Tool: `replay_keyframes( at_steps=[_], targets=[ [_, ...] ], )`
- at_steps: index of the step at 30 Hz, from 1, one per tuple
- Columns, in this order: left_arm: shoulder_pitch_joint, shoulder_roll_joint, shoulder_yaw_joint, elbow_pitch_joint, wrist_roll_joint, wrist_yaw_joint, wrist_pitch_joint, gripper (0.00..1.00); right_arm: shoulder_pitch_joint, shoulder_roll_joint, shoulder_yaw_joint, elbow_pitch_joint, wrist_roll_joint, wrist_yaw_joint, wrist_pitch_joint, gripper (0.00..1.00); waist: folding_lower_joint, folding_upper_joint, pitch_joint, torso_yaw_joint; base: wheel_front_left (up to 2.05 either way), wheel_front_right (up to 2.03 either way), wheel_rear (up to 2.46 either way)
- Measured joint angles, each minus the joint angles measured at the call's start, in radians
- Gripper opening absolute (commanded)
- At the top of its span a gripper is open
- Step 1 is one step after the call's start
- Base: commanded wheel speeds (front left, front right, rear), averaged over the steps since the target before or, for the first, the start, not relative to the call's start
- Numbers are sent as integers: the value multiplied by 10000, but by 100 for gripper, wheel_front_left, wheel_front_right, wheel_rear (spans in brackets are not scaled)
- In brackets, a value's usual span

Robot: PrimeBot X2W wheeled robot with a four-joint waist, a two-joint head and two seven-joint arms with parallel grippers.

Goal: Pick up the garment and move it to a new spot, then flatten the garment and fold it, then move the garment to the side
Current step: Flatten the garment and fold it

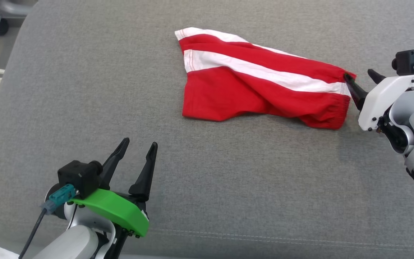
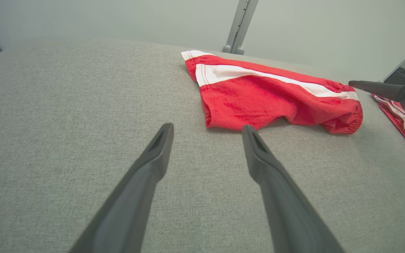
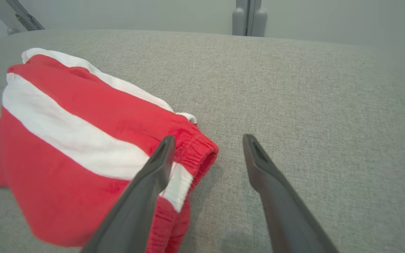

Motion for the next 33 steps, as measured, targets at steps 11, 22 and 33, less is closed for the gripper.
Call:
replay_keyframes(
  at_steps=[11, 22, 33],
  targets=[
    [-45, -251, 150, 481, 52, 238, -268, 100, 921, -153, 153, -1198, 345, 0, -1904, 100, 0, 0, -577, -965, 0, 0, 0],
    [652, -297, 949, 1235, -134, 320, -840, 100, 2435, 811, -1519, -1977, -1267, 0, -2968, 100, 0, 0, -1489, -1935, 0, 0, 0],
    [2071, 46, 1941, 1450, 96, 322, -968, 100, 4635, 2092, -3352, -4184, -3030, 0, -2040, 100, 0, 0, -2356, -2427, 0, 0, 0]
  ],
)
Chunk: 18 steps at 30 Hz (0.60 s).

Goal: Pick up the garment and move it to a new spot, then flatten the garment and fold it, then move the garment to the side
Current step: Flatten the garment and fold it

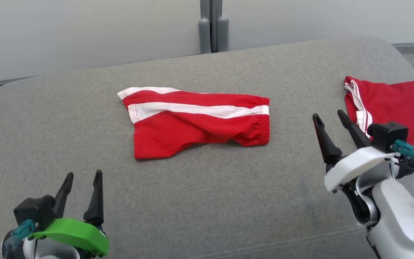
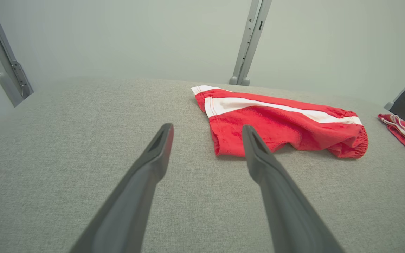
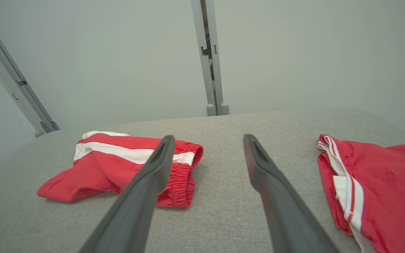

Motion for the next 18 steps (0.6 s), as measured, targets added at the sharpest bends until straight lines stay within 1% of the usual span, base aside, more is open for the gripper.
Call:
replay_keyframes(
  at_steps=[9, 10, 14, 18],
  targets=[
    [1170, -73, 888, -334, 441, 109, -6, 100, 1635, 1151, -1260, -1879, -1586, 0, 681, 100, 0, 0, -405, 119, 0, 0, 0],
    [1170, -73, 888, -334, 441, 109, -6, 100, 1635, 1151, -1260, -1879, -1586, 0, 681, 100, 0, 0, -405, 119, 0, 0, 0],
    [1601, -136, 1174, -410, 579, 109, -12, 100, 2122, 1616, -1620, -2487, -1964, 0, 938, 100, 0, 0, -521, 212, 0, 0, 0],
    [1853, -286, 1317, -443, 662, 40, -15, 100, 2380, 1766, -1697, -2834, -2117, 0, 1181, 100, 0, 0, -595, 279, 0, 0, 0]
  ],
)
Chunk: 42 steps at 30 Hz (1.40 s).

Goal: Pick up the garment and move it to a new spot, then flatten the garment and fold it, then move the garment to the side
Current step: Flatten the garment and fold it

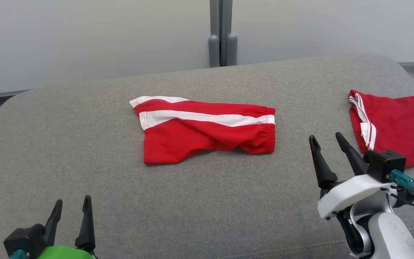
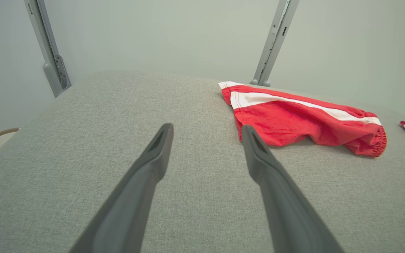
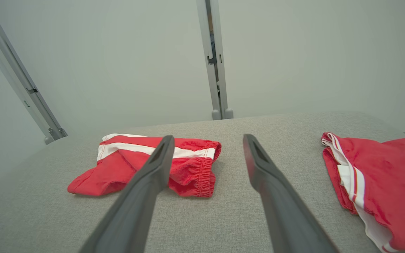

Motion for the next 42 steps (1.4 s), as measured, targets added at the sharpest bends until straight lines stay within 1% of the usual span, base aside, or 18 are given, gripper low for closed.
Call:
replay_keyframes(
  at_steps=[7, 13, 16, 18, 21, 27, 35, 38, 42],
  targets=[
    [187, -171, 221, 90, 138, -159, 0, 100, 182, 105, -21, -274, -92, 0, 288, 100, 0, 0, -44, 35, 0, 0, 0],
    [178, -234, 192, 100, 151, -314, 19, 100, 183, 123, -21, -384, -104, 0, 376, 100, 0, 0, 11, 45, 0, 0, 0],
    [2, -232, 90, 188, 201, -336, 205, 100, 181, 119, -35, -393, -98, 0, 408, 100, 0, 0, 66, 59, 0, 0, 0],
    [-245, -234, 10, 234, 211, -403, 357, 100, 140, 90, 0, -341, -48, 0, 512, 100, 0, 0, 116, 57, 0, 0, 0],
    [-543, -291, -48, 219, 242, -458, 464, 100, -194, -125, 58, -63, 134, 0, 790, 100, 0, 0, 219, 36, 0, 0, 0],
    [-947, -454, -295, 48, 412, -527, 499, 100, -1415, -771, 54, 892, 767, 0, 1569, 100, 0, 0, 587, 84, 0, 0, 0],
    [-1627, -644, -665, -201, 800, -669, 600, 100, -3509, -1379, 90, 2970, 2299, 0, 2681, 100, 1, 0, 1318, 457, 0, 0, 0],
    [-1927, -723, -790, -249, 930, -725, 669, 100, -4182, -1517, 232, 3762, 2796, 0, 2882, 100, 1, 0, 1616, 687, 0, 0, 0],
    [-2164, -807, -940, -268, 1035, -759, 719, 100, -4846, -1503, 403, 4700, 3524, 0, 3056, 100, 1, 0, 2006, 1021, 0, 0, 0]
  ],
)
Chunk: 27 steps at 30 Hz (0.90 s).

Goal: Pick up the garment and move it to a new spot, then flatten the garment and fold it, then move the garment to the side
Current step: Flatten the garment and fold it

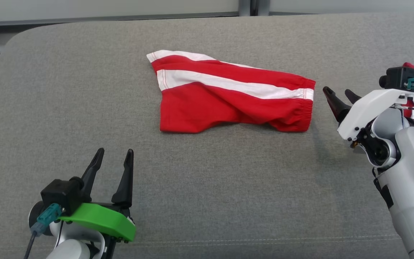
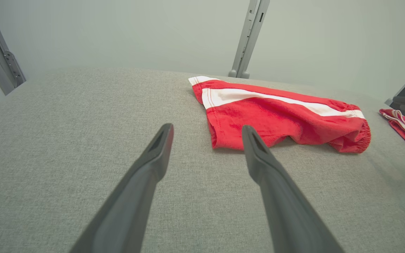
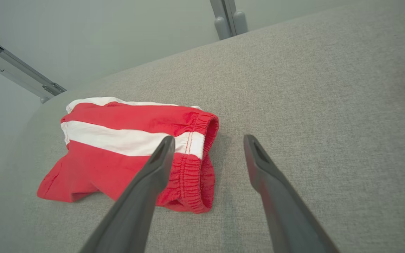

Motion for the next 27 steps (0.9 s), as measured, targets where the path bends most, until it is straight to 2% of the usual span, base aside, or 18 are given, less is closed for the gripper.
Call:
replay_keyframes(
  at_steps=[7, 15, 21, 27],
  targets=[
    [-287, -136, -98, 36, 102, -63, -2, 100, -723, -213, 525, 1058, 911, 0, -17, 100, 0, 0, 626, 539, 0, 0, 0],
    [-383, -174, -100, 161, 128, -88, -59, 100, -1054, -401, 1373, 1567, 1593, 0, -224, 100, 0, 0, 1114, 857, 0, 0, 0],
    [-477, -184, -111, 205, 128, -92, -65, 100, -1254, -510, 2023, 1377, 2075, 0, -623, 100, 0, 0, 1203, 791, 0, 0, 0],
    [-482, -176, -130, 205, 130, -88, -77, 100, -1313, -838, 2660, 855, 2383, 0, -857, 95, 0, 0, 1201, 661, 0, 0, 0]
  ],
)
